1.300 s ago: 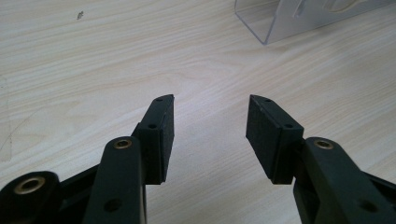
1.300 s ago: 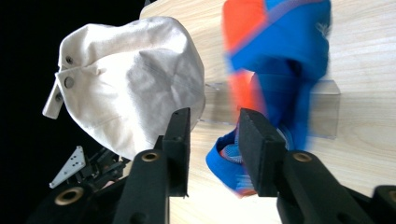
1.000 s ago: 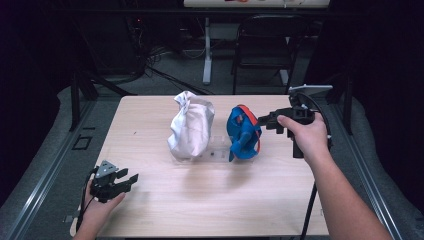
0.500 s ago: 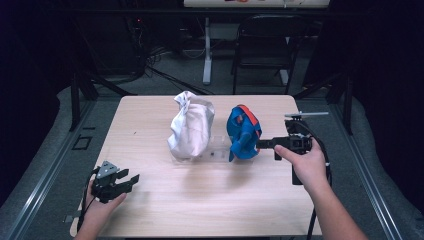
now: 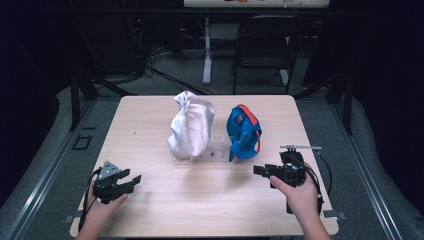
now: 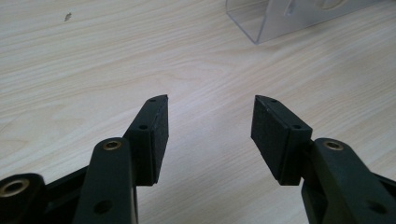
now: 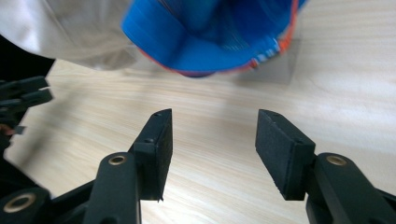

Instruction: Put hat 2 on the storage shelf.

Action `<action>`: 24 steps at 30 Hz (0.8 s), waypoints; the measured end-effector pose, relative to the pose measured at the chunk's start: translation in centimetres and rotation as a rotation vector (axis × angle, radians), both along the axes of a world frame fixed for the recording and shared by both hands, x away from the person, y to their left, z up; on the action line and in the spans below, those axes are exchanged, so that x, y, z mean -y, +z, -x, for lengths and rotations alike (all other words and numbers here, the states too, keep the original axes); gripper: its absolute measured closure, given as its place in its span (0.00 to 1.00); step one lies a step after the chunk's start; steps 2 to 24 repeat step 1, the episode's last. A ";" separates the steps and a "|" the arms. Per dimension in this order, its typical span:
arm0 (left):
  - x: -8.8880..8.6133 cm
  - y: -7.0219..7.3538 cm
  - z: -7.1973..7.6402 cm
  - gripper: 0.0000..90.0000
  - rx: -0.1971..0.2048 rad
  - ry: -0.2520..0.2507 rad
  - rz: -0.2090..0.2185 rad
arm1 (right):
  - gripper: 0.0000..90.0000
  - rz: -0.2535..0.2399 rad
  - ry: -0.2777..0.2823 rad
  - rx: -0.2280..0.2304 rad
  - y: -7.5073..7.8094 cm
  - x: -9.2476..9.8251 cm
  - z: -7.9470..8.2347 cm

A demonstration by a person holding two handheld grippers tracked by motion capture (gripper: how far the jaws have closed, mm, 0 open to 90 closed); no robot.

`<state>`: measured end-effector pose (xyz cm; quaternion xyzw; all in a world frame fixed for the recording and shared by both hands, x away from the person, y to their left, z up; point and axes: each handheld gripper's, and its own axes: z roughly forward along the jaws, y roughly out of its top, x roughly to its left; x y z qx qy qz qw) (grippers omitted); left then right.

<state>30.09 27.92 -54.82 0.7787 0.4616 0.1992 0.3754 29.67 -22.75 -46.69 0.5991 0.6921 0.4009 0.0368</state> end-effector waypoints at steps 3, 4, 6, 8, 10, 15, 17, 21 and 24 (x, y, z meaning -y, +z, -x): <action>0.0 0.0 0.0 0.52 0.000 0.000 0.000 | 0.53 0.000 0.000 0.000 0.0 0.0 0.0; 0.0 0.0 0.0 0.52 0.000 0.000 0.000 | 0.53 0.000 0.000 0.000 0.0 0.0 0.0; 0.0 0.0 0.0 0.52 0.000 0.000 0.000 | 0.53 0.000 0.000 0.000 0.0 0.0 0.0; 0.0 0.0 0.0 0.52 0.000 0.000 0.000 | 0.53 0.000 0.000 0.000 0.0 0.0 0.0; 0.0 0.0 0.0 0.52 0.000 0.000 0.000 | 0.53 0.000 0.000 0.000 0.0 0.0 0.0; 0.0 0.0 0.0 0.52 0.000 0.000 0.000 | 0.53 0.000 0.000 0.000 0.0 0.0 0.0; 0.0 0.0 0.0 0.52 0.000 0.000 0.000 | 0.53 0.000 0.000 0.000 0.0 0.0 0.0; 0.0 0.0 0.0 0.52 0.000 0.000 0.000 | 0.53 0.000 0.000 0.000 0.0 0.0 0.0; 0.0 0.0 0.0 0.52 0.000 0.000 0.000 | 0.53 0.000 0.000 0.000 0.0 0.0 0.0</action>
